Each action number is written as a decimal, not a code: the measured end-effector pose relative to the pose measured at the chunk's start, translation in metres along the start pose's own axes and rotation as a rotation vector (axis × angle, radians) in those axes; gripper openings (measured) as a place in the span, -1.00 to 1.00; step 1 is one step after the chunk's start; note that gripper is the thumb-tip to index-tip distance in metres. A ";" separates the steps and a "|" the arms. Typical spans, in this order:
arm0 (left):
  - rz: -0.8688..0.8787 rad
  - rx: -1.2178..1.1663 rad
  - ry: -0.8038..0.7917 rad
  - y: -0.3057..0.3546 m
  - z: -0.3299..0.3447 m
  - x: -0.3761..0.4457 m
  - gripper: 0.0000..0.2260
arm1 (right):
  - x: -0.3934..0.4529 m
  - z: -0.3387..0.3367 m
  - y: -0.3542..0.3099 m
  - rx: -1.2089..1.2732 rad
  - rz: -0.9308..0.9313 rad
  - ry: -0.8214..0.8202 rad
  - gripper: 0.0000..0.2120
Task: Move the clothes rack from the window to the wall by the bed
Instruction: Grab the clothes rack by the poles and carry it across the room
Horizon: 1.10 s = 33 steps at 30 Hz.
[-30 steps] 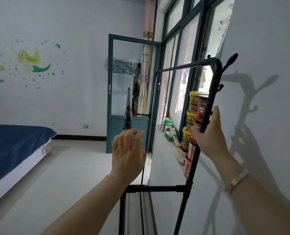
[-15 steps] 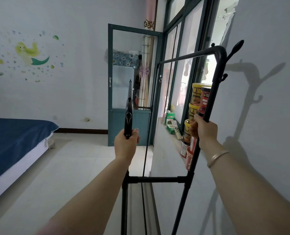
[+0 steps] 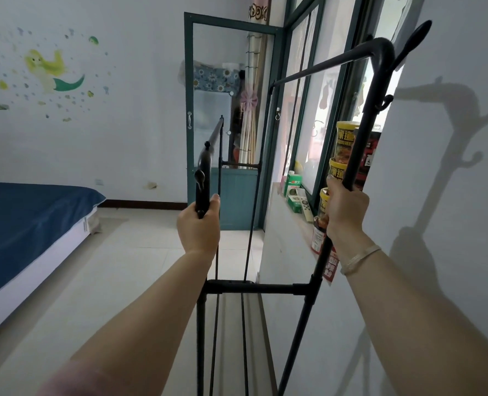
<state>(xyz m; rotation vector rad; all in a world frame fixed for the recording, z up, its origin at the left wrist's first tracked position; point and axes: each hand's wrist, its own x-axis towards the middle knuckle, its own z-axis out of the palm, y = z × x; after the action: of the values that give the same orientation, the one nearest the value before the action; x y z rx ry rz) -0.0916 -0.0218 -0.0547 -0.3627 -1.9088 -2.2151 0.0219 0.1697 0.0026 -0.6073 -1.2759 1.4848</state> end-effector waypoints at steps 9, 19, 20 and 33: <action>0.041 -0.013 0.076 -0.015 -0.001 0.023 -0.56 | 0.018 0.027 0.020 0.000 0.010 -0.049 -0.78; 0.095 0.036 0.140 -0.036 0.008 0.074 -0.57 | 0.055 0.075 0.048 0.031 0.001 -0.088 -0.81; 0.095 0.044 0.148 -0.036 0.008 0.078 -0.57 | 0.059 0.078 0.051 0.034 0.005 -0.087 -0.85; 0.128 0.065 0.286 -0.072 0.046 0.161 -0.59 | 0.145 0.150 0.104 0.122 0.062 -0.284 -0.68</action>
<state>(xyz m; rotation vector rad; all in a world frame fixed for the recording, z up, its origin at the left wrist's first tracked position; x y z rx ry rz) -0.2637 0.0361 -0.0664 -0.1430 -1.7491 -1.9958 -0.1949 0.2533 -0.0125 -0.3672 -1.3786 1.7320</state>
